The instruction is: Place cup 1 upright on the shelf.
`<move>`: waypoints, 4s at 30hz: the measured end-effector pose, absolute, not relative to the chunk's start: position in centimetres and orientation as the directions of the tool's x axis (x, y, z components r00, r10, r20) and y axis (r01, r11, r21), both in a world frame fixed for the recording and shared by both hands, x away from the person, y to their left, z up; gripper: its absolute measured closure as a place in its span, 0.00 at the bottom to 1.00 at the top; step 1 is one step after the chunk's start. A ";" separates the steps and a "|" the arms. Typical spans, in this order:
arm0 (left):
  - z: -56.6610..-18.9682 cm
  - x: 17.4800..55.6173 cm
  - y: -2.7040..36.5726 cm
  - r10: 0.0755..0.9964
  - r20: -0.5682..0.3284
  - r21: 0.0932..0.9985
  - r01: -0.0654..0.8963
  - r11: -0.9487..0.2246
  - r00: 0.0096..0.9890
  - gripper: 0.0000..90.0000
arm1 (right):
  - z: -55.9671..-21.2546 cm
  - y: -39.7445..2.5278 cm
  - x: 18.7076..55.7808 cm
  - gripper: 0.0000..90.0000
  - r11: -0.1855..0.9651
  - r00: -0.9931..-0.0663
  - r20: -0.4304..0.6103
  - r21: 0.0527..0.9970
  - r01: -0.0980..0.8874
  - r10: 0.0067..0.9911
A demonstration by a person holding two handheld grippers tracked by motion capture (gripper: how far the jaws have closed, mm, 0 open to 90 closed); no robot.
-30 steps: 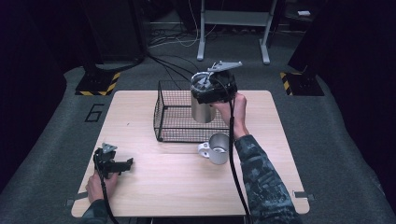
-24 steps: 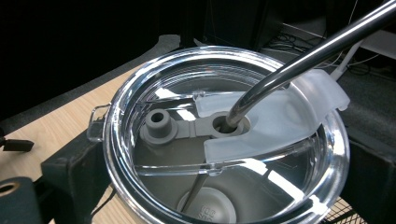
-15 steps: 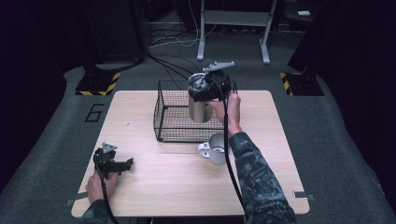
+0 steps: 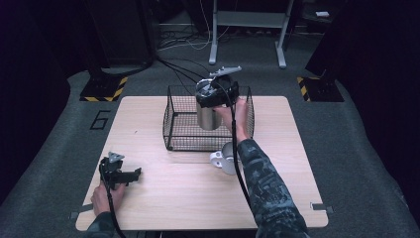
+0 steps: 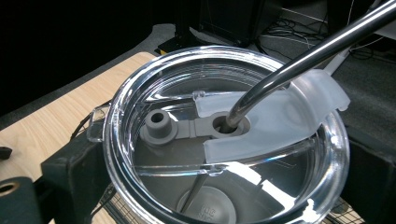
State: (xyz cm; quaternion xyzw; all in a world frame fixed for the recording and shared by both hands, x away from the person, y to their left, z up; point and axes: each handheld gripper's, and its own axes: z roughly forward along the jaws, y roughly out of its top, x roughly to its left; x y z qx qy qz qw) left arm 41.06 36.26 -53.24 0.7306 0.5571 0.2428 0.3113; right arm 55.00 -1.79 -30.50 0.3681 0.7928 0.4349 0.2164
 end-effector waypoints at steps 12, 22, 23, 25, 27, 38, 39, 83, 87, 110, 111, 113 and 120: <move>-53.2 41.0 36.3 0.963 0.015 0.719 0.666 -0.197 0.269 0.00 | -31.9 -0.7 56.1 0.04 0.349 -0.631 -0.013 0.842 0.412 0.776; -53.2 41.0 36.3 0.963 0.010 0.718 0.668 -0.194 0.269 0.00 | -33.1 0.3 56.7 0.04 0.335 -0.621 0.012 0.834 0.439 0.784; -53.2 41.0 36.3 0.963 0.009 0.717 0.669 -0.194 0.269 0.00 | -33.2 0.4 56.7 0.04 0.335 -0.619 0.014 0.831 0.444 0.785; -53.2 41.0 36.3 0.963 0.008 0.718 0.669 -0.193 0.269 0.00 | -33.3 0.6 56.8 0.04 0.335 -0.615 0.018 0.827 0.453 0.788; -53.2 41.0 36.3 0.963 0.009 0.717 0.669 -0.193 0.269 0.00 | -33.6 0.8 56.9 0.04 0.338 -0.619 0.015 0.827 0.448 0.785; -53.2 41.0 36.3 0.964 -0.001 0.715 0.673 -0.186 0.267 0.00 | -34.6 1.7 57.7 0.04 0.348 -0.618 0.021 0.812 0.470 0.786; -53.2 41.0 36.3 0.964 -0.001 0.715 0.674 -0.186 0.267 0.00 | -34.7 1.9 57.6 0.04 0.340 -0.611 0.033 0.807 0.483 0.791; -53.2 41.1 36.3 0.964 0.005 0.720 0.668 -0.187 0.265 0.00 | -38.3 4.7 59.4 0.04 0.367 -0.614 0.051 0.761 0.534 0.788; -53.2 41.1 36.3 0.964 0.005 0.720 0.668 -0.187 0.265 0.00 | -38.3 4.6 59.5 0.04 0.374 -0.618 0.051 0.756 0.536 0.784; -53.2 41.1 36.2 0.964 0.004 0.720 0.669 -0.187 0.265 0.00 | -37.6 4.0 58.4 0.00 0.413 -0.649 0.069 0.720 0.558 0.758; -53.2 41.1 36.2 0.966 0.002 0.723 0.667 -0.180 0.259 0.00 | -37.5 4.1 58.2 0.00 0.416 -0.647 0.067 0.715 0.562 0.760; -53.3 41.1 36.2 0.967 -0.002 0.726 0.665 -0.175 0.256 0.00 | -37.4 4.2 58.1 0.00 0.419 -0.653 0.075 0.710 0.566 0.754; -53.1 41.0 36.3 0.963 0.003 0.714 0.674 -0.190 0.268 0.00 | -36.4 3.6 57.5 0.00 0.429 -0.667 0.069 0.716 0.551 0.742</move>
